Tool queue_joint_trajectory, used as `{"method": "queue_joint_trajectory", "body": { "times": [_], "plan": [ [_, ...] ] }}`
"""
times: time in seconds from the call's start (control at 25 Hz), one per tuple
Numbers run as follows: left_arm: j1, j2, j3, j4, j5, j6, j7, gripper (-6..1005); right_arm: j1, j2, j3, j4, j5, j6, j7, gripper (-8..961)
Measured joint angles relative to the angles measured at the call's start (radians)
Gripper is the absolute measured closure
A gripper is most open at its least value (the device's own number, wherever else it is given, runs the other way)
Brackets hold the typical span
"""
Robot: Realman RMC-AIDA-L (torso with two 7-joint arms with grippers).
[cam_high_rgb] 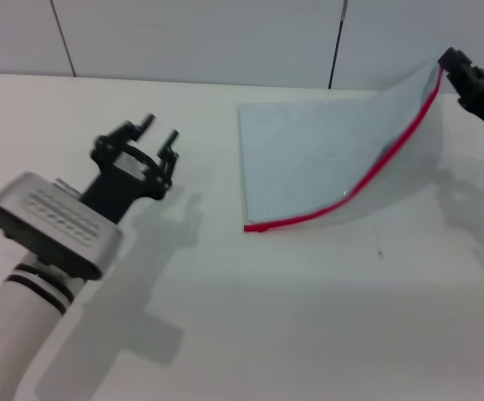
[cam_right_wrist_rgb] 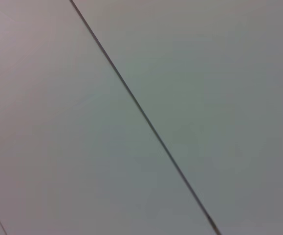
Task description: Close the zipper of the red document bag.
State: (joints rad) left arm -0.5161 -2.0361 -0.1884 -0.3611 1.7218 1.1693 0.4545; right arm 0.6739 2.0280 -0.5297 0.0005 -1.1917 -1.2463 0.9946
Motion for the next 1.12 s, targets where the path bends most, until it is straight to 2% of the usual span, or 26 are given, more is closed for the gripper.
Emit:
{"method": "queue_joint_trajectory", "body": {
  "times": [0.04,0.28,0.36,0.6,0.72,0.92,1.12],
  "plan": [
    [0.003,0.001,0.0,0.009,-0.002,0.018,-0.033,718,-0.008,0.0,0.0,-0.007,0.0,-0.012,-0.001,861],
    [0.007,0.002,0.0,0.1,-0.007,0.065,-0.261,603,-0.037,0.001,0.003,-0.029,0.002,-0.054,-0.017,707],
    [0.008,0.002,0.0,0.123,-0.007,0.069,-0.318,601,-0.044,0.001,-0.005,-0.044,0.001,-0.074,-0.031,656],
    [0.017,0.005,-0.002,0.152,-0.027,0.106,-0.393,596,-0.045,0.001,-0.067,-0.056,-0.003,-0.135,-0.151,414],
    [0.017,0.006,-0.006,0.153,-0.032,0.116,-0.398,595,-0.044,0.003,-0.084,-0.055,-0.01,-0.166,-0.237,417],
    [0.018,0.007,-0.025,0.154,-0.032,0.119,-0.399,594,-0.046,0.009,-0.111,-0.015,-0.016,-0.251,-0.534,422],
    [0.018,0.007,-0.045,0.167,-0.032,0.119,-0.408,594,-0.04,0.009,-0.117,0.038,-0.038,-0.274,-0.821,423]
  ]
}}
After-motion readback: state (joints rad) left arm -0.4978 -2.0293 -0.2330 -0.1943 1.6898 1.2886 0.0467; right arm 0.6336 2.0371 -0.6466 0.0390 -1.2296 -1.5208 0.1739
